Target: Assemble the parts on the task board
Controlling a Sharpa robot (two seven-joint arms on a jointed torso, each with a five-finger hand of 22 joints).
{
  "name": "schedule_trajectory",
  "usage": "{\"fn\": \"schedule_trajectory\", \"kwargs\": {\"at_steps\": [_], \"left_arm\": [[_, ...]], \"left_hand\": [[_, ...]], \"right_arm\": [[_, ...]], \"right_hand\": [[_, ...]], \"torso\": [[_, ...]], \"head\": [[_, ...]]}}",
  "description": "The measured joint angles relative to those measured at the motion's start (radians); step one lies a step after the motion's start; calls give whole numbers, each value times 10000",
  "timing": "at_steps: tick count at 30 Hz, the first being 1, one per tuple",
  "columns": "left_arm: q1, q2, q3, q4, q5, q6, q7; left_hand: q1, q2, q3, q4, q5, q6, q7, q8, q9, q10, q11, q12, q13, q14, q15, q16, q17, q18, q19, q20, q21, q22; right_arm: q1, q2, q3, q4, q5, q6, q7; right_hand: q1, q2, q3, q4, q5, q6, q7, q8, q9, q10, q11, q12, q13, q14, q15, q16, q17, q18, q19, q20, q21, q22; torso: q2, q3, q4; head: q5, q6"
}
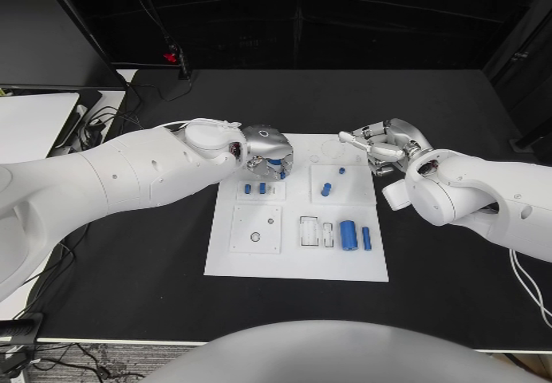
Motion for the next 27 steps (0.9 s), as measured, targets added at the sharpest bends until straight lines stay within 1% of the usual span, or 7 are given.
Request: {"fn": "schedule_trajectory", "kwargs": {"at_steps": [5,8,14,15,18,22,27], "left_arm": [[-6,-122,-37,93,-50,-250,29],[24,-199,-57,199,-84,-354,33],[259,-391,-55,497,-133,-570,34],[302,-437,-52,556,-139,-611,34],[380,-546,-51,677,-151,-705,27],[454,-704,-51,818,-160,-811,15],[493,-924,-51,950,-170,-905,-4]], "left_hand": [[8,12,1,-1,54,0,0,11,0,2,1,1,3,0,0,0,0,0,0,0,0,0],[8,12,0,-1,65,-1,0,18,0,2,0,1,-1,0,0,0,0,0,0,0,0,0],[8,12,16,15,65,-6,-4,17,0,2,0,1,-2,0,0,0,0,0,0,0,0,0],[8,12,27,26,65,-8,-5,17,0,34,33,1,-1,0,1,0,0,-1,0,0,0,0],[8,12,27,27,65,-10,-6,17,0,33,32,1,-1,0,0,0,0,0,0,0,0,0],[8,12,27,27,64,7,12,17,1,33,32,1,-1,0,1,0,0,-1,0,1,0,0],[9,11,27,27,64,7,13,11,2,33,32,1,-1,0,1,0,0,0,0,1,0,0]], "right_arm": [[0,-6,0,-5,1,0,-2],[0,-8,0,-6,1,1,-3],[0,-17,0,-20,1,1,-6],[0,-19,0,-22,1,1,-6],[0,-22,0,-25,1,1,-7],[-1,-23,0,-26,2,0,-9],[-1,-30,0,-31,2,0,-10]], "right_hand": [[0,0,0,0,0,0,0,0,0,0,0,0,0,0,0,0,0,0,0,0,0,0],[0,0,0,0,0,0,0,0,0,0,0,0,0,0,0,0,0,0,0,0,0,0],[0,0,0,0,0,0,0,0,0,0,0,0,0,0,0,0,0,0,0,0,0,0],[0,0,0,0,0,0,0,0,-1,0,0,0,0,0,0,0,0,0,0,0,0,0],[0,0,0,0,0,0,0,0,-1,0,0,0,0,0,0,0,0,0,0,0,0,0],[0,0,0,0,0,0,0,0,0,0,0,0,0,0,0,0,0,0,0,0,0,0],[0,0,1,0,0,0,0,0,-1,0,0,0,0,0,0,0,0,0,0,0,0,0]], "torso": [[-2,0,1],[-2,0,1],[-2,3,0],[-2,4,1],[-2,4,0],[-1,4,0],[1,3,1]], "head": [[-2,2],[-3,2],[12,-1],[16,-1],[25,-2],[38,-7],[45,-12]]}}
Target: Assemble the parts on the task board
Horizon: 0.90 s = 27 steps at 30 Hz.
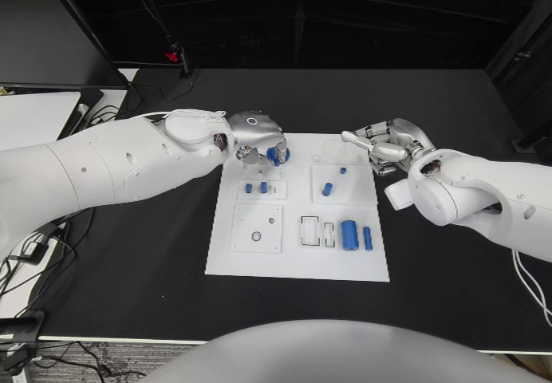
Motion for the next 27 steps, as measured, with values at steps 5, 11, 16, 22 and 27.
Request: {"fn": "schedule_trajectory", "kwargs": {"at_steps": [5,11,16,22,27], "left_arm": [[26,-224,-2,116,-8,-36,-45],[43,-467,-3,306,-14,-21,-112],[49,-692,-3,526,-15,40,-177],[49,-868,-4,643,-17,162,-247],[49,-916,-5,642,-19,302,-282]], "left_hand": [[1,-1,0,0,-1,0,1,-18,0,0,0,0,0,0,0,0,0,0,0,0,0,0],[6,-7,-2,1,-2,-1,2,-21,0,0,0,0,0,0,1,0,0,0,0,0,0,0],[-3,1,-3,2,-3,-1,3,-57,1,0,0,0,0,0,0,0,0,0,0,0,0,0],[-29,25,-3,2,-23,-6,8,-29,1,-1,0,0,0,0,1,0,0,0,0,0,0,0],[-61,32,-4,2,-35,4,-3,-27,1,-1,0,-40,0,0,1,0,0,0,0,0,0,0]], "right_arm": [[0,-3,0,-4,0,0,-1],[0,0,0,-10,0,0,-3],[0,0,0,-12,1,0,-4],[0,-8,0,-12,1,0,-4],[0,-11,0,-12,1,-1,-3]], "right_hand": [[0,0,0,0,0,0,0,0,0,0,0,0,0,0,0,0,0,0,0,0,0,0],[0,0,0,0,0,0,0,0,0,0,0,0,0,0,0,0,0,0,0,0,0,0],[0,0,0,0,0,0,0,0,0,0,0,0,0,0,0,0,0,0,0,0,0,0],[0,0,1,0,0,0,0,0,0,0,0,0,0,0,0,0,0,0,0,0,0,0],[0,0,-28,-29,0,0,0,0,0,0,0,0,0,0,0,0,0,0,0,0,0,0]], "torso": [[0,0,-1],[-3,0,0],[-5,-2,0],[-6,-3,-1],[-6,-4,-6]], "head": [[30,-16],[62,-17],[101,-17],[118,-17],[116,-18]]}}
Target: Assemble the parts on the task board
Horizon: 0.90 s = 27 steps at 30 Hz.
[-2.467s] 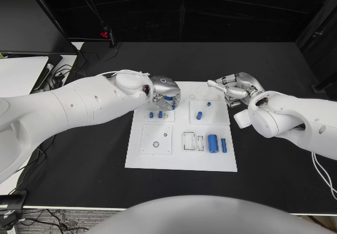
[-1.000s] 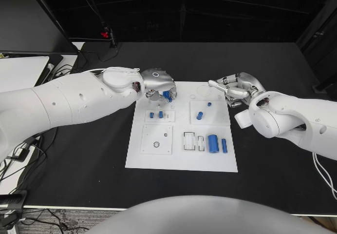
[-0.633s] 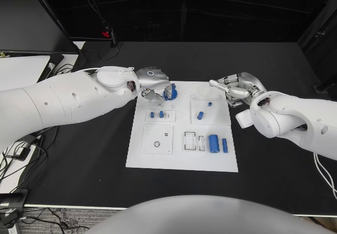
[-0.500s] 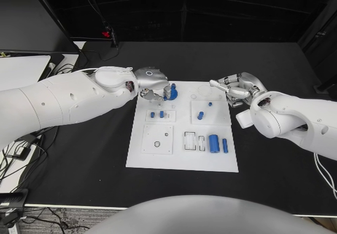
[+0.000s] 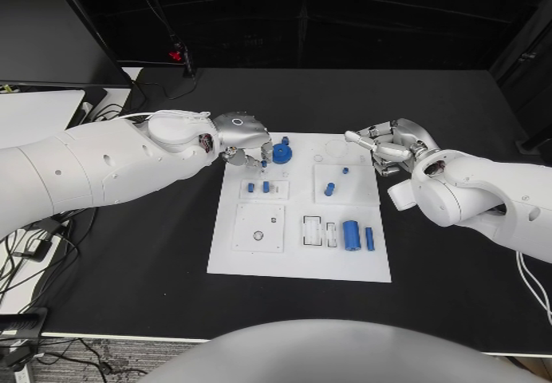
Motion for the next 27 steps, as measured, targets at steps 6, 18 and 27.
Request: {"fn": "schedule_trajectory", "kwargs": {"at_steps": [6,18,27], "left_arm": [[-1,17,0,-38,-1,155,-18],[-17,80,-1,-215,-4,446,-34],[-44,187,-1,-318,-4,616,-24]], "left_hand": [[0,0,29,29,-4,-1,0,-1,0,0,0,-2,0,0,0,0,0,1,0,0,0,0],[-13,-14,28,29,-7,-4,0,-4,-1,0,0,-41,0,0,0,0,0,0,0,0,0,0],[-12,-15,52,5,-31,-7,0,-32,-4,0,0,-41,0,0,0,0,0,1,0,0,0,0]], "right_arm": [[0,0,0,0,0,0,3],[0,5,0,-1,0,0,6],[0,6,0,-6,0,0,7]], "right_hand": [[0,0,0,0,0,0,0,0,0,0,0,0,0,0,0,0,0,0,0,0,0,0],[0,0,1,0,0,0,0,0,0,0,0,0,0,0,0,0,0,0,0,0,0,0],[0,0,1,0,42,0,0,0,0,0,0,0,0,0,0,0,0,0,0,0,0,0]], "torso": [[5,-2,-5],[10,-2,-6],[11,-2,-4]], "head": [[-3,0],[-11,0],[-32,0]]}}
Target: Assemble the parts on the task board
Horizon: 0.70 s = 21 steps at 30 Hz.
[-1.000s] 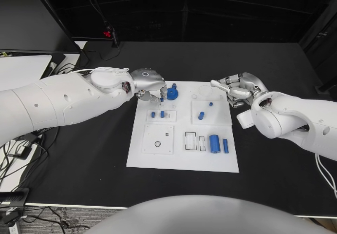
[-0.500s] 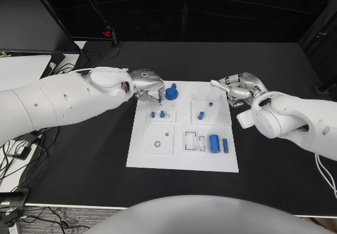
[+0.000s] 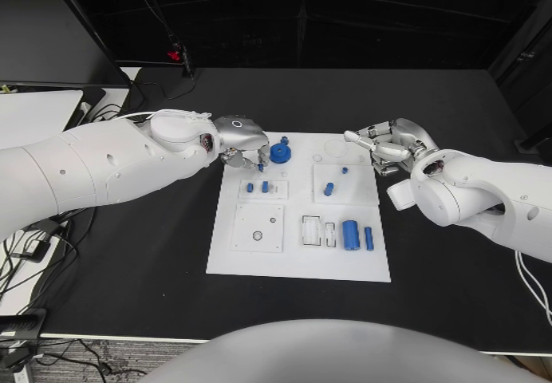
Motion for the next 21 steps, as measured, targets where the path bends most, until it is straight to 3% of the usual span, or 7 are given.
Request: {"fn": "schedule_trajectory", "kwargs": {"at_steps": [21], "left_arm": [[-25,123,10,-146,0,141,17]], "left_hand": [[5,-6,-1,0,-12,-36,-1,-105,-10,0,0,-37,0,0,0,0,0,0,0,0,0,0]], "right_arm": [[-1,6,0,-3,0,-1,3]], "right_hand": [[0,0,0,0,0,0,0,0,0,0,0,0,0,0,0,0,0,0,0,0,0,0]], "torso": [[-5,1,0]], "head": [[-18,0]]}}
